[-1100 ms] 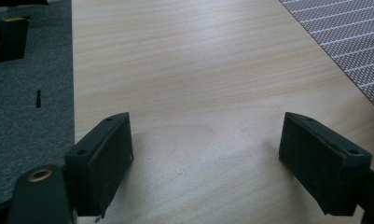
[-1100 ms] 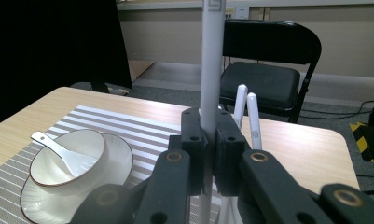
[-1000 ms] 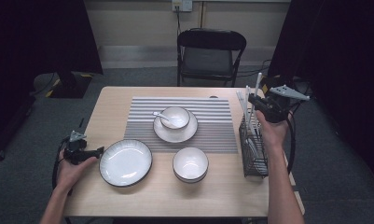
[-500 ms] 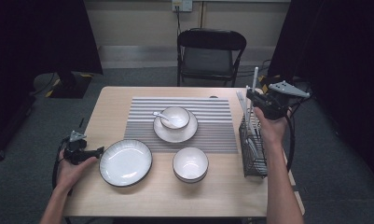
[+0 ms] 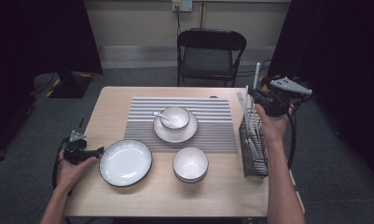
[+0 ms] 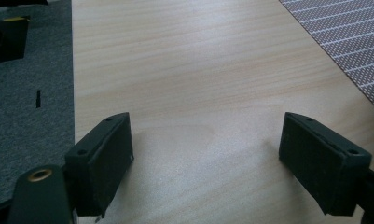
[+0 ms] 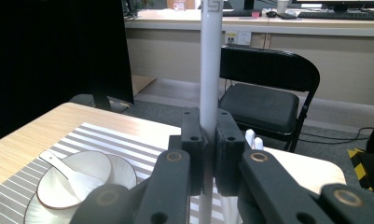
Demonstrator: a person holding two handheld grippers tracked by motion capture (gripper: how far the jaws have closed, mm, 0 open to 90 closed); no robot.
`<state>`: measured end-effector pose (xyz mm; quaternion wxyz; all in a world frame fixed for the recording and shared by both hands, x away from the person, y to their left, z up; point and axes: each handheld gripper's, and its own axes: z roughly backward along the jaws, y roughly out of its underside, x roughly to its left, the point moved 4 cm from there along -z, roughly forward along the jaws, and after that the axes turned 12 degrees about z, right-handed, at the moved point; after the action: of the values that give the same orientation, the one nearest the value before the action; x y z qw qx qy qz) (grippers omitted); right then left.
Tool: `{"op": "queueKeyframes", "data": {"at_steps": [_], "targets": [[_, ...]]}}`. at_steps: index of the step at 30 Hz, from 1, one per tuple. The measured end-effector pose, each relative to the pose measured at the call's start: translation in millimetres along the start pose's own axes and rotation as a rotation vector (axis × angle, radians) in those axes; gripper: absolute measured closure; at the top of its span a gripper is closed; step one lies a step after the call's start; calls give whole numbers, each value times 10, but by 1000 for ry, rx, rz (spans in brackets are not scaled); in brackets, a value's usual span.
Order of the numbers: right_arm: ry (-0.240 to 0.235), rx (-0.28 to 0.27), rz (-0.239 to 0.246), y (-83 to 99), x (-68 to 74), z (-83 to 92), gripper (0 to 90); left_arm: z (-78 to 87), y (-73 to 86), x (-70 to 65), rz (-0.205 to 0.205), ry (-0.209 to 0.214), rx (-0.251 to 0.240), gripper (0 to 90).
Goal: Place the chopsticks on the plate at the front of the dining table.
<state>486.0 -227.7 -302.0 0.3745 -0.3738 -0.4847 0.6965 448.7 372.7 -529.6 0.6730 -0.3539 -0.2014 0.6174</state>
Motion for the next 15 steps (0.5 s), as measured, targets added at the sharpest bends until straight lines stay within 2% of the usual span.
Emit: {"op": "queueKeyframes", "data": {"at_steps": [6, 11, 15], "targets": [[0, 0, 29, -48, 67, -1, 853, 8, 0, 10, -6, -4, -5, 191], [0, -9, 33, -94, 79, 33, 853, 22, 10, -11, -11, 10, -7, 240], [-5, -17, 34, -131, 95, 38, 853, 52, 9, -36, -22, 9, 19, 280]]}}
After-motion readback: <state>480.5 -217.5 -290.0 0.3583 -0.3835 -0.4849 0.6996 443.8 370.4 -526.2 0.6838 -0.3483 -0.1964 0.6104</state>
